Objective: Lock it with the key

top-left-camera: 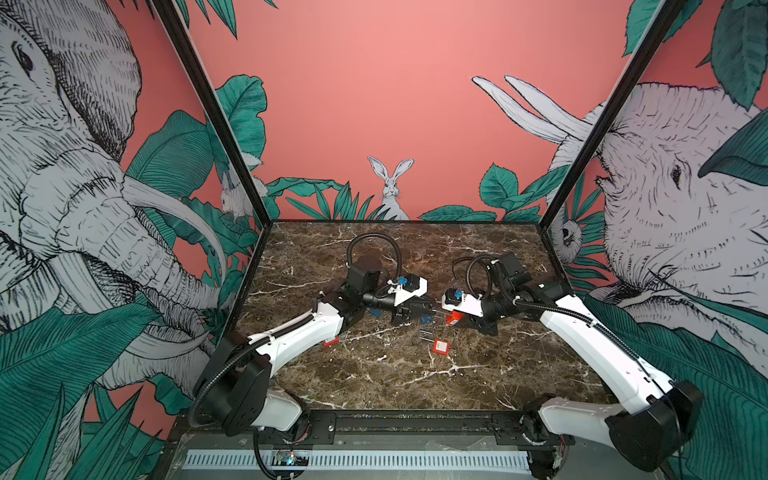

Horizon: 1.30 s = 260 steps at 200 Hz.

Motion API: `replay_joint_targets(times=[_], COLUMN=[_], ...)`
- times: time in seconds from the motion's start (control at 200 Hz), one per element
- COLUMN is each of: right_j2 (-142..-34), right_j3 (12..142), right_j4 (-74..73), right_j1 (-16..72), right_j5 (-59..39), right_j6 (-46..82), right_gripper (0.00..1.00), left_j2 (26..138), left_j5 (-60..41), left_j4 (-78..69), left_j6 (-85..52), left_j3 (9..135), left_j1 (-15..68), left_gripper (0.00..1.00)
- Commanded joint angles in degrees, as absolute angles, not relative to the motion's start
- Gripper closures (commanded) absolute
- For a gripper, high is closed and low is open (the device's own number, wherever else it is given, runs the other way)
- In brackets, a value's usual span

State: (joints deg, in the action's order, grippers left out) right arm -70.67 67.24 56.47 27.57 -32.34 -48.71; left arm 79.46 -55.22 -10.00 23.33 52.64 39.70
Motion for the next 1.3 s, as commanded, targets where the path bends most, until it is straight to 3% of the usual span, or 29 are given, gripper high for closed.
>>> replay_joint_targets(times=[0.0,0.515,0.725,0.84,1.296], right_j2=[-70.4,-70.8,-70.9,-70.8,-69.1], right_j3=[69.1,69.5,69.4,69.2,66.3], right_j4=[58.4,58.4,58.5,57.9,48.5], right_j1=[27.3,27.3,27.3,27.3,27.4], right_j5=[-34.7,-34.7,-34.5,-34.1,-34.7], right_j6=[-50.1,-49.8,-50.0,-50.2,-50.2], right_gripper=[0.88,0.89,0.89,0.90,0.92], left_j2=[75.9,79.3,80.7,81.1,86.4], left_j5=[-51.1,-50.8,-51.6,-52.1,-56.8], left_j4=[5.0,5.3,5.2,5.4,-3.4], left_j6=[33.2,31.6,31.4,31.2,21.5], left_j3=[56.8,58.2,59.0,59.0,58.9], left_j1=[39.7,43.1,43.5,43.6,45.5], left_gripper=[0.65,0.72,0.85,1.00,1.00])
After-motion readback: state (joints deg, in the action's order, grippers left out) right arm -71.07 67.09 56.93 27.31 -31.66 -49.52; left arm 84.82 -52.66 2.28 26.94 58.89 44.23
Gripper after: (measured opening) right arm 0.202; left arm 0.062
